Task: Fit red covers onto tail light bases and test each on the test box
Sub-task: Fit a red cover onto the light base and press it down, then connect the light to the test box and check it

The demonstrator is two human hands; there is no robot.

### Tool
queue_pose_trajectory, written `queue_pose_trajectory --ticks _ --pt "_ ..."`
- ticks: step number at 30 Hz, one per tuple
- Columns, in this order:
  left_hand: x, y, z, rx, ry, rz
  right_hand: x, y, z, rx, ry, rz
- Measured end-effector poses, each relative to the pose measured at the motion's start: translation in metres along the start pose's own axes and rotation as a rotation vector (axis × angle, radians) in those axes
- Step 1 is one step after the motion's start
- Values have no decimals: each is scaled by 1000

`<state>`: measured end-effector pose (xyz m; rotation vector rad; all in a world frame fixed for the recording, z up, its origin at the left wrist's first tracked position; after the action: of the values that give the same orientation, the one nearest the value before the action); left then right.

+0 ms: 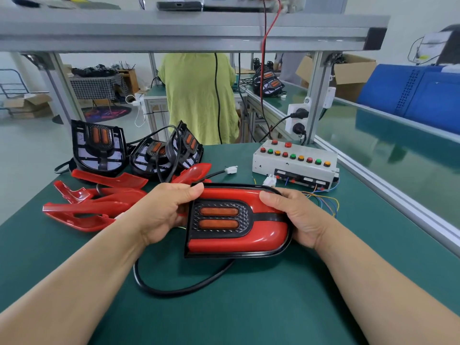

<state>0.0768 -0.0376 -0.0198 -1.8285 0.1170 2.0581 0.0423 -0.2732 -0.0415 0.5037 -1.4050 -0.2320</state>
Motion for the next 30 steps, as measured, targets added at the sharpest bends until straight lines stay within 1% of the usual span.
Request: queue_pose_trajectory --ticks 3,5,6,8,12,14,16,20,22,26,30 --pt "-2 -3 1 5 -26 26 1 -2 -2 -21 47 -45" --pt "-4 -6 2 -2 -39 52 6 -11 -6 -97 11 -93" --pt "-4 -7 2 -2 -45 69 8 -13 -7 -129 -20 -40" --pt "-5 -11 3 12 -59 136 7 -14 -6 -150 -60 215" --pt "-10 -19 3 52 -19 248 0 -4 -1 -57 -126 733" --pt "-11 -23 2 26 7 256 0 -1 -1 -104 -139 986" --pt "-11 -25 1 5 8 275 1 -2 -1 -164 -146 1164" --pt "-8 -25 -1 -10 -8 289 0 1 0 -288 -149 1259" --pt "-7 -24 -2 2 -13 289 1 0 -1 -350 -152 1258" --pt "-4 -22 -3 -50 -16 271 6 -5 0 -450 -204 1151" --pt "-3 -21 -3 -99 -54 270 17 -13 0 -572 -294 918"
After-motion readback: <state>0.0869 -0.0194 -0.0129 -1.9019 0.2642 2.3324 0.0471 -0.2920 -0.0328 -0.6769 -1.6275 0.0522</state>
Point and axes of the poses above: each hand's wrist, its own z-axis away from the middle knuckle, its own y-axis out of the palm, x = y × z, the point moved 3 cm from there along -z, towards the middle knuckle, and after that the axes turned 13 degrees about -z, right-handed, at the moved point
